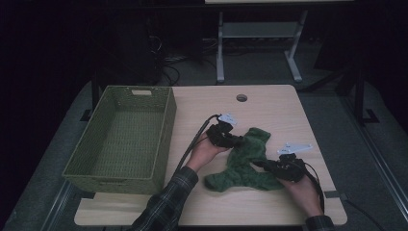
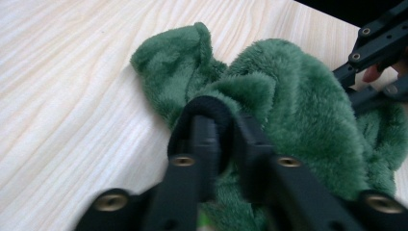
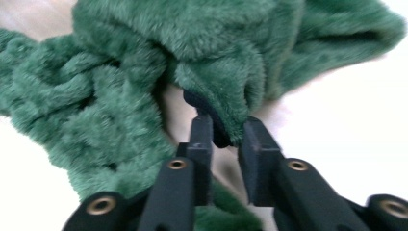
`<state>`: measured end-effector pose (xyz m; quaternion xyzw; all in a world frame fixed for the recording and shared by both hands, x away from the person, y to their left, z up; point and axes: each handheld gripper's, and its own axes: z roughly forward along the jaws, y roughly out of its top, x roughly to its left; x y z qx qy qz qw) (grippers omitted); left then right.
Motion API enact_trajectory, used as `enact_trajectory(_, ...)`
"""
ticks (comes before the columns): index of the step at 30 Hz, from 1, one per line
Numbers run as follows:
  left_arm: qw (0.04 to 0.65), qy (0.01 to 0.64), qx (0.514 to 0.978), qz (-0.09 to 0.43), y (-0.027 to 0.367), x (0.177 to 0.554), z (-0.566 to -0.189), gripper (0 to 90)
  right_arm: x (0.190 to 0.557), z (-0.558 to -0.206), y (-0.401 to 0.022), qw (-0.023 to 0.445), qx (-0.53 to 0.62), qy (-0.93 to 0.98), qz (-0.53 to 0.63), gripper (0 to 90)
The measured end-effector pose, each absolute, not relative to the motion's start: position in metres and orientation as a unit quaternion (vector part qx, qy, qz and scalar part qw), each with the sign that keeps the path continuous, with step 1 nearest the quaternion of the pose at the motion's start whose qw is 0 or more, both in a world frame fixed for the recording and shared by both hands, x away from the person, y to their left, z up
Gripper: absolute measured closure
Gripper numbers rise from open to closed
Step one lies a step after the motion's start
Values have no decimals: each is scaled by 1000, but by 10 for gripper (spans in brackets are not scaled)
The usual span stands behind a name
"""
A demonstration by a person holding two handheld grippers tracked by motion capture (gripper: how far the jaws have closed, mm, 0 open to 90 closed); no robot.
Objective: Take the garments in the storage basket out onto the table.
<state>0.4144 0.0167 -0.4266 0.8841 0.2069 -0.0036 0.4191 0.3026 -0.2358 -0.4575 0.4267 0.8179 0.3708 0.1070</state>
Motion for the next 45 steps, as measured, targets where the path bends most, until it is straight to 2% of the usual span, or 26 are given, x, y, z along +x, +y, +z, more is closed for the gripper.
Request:
enact_trajectory(3,419,206,884,4,24,411,-417,854,304,-451,-240,126,425,816,370,797)
enact_trajectory(9,442,223,868,32,50,399,-398,858,313,-427,-248,176,417,803,389,800)
enact_trajectory(16,435,263,860,46,79,385,-405,862,327,-413,-242,193,398,806,393,815)
enact_trajectory(22,404,304,862,33,92,377,-433,864,342,-432,-234,161,392,822,381,818)
enact_trajectory(27,376,309,873,27,95,376,-456,864,351,-449,-225,136,392,834,363,817)
enact_trajectory(33,383,314,868,27,94,375,-463,857,357,-464,-221,123,399,841,345,816)
enact_trajectory(36,388,319,864,29,94,375,-462,808,356,-464,-221,122,397,840,349,788)
enact_trajectory(41,393,312,864,35,97,373,-453,656,350,-454,-223,122,394,835,365,642)
enact_trajectory(45,408,312,857,44,99,368,-442,553,341,-443,-227,128,391,831,374,592)
